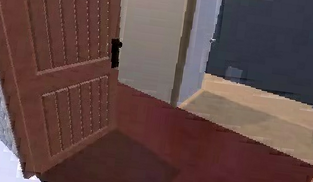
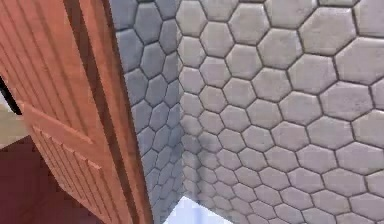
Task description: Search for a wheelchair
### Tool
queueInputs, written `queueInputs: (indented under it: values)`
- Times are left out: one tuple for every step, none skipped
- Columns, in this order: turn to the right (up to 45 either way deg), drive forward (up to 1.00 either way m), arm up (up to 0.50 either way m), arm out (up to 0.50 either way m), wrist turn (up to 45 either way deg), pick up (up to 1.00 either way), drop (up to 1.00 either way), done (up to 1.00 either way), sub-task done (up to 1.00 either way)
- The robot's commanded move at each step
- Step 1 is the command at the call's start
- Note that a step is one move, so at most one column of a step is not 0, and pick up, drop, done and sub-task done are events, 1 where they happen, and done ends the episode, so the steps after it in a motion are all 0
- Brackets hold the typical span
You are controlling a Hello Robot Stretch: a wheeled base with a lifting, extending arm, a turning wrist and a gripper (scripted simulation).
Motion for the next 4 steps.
queueInputs:
  values:
    - [12.0,0.0,0.0,0.0,0.0,0.0,0.0,0.0,0.0]
    - [0.0,1.0,0.0,0.0,0.0,0.0,0.0,0.0,0.0]
    - [15.0,0.0,0.0,0.0,0.0,0.0,0.0,0.0,0.0]
    - [0.0,0.1,0.0,0.0,0.0,0.0,0.0,0.0,0.0]
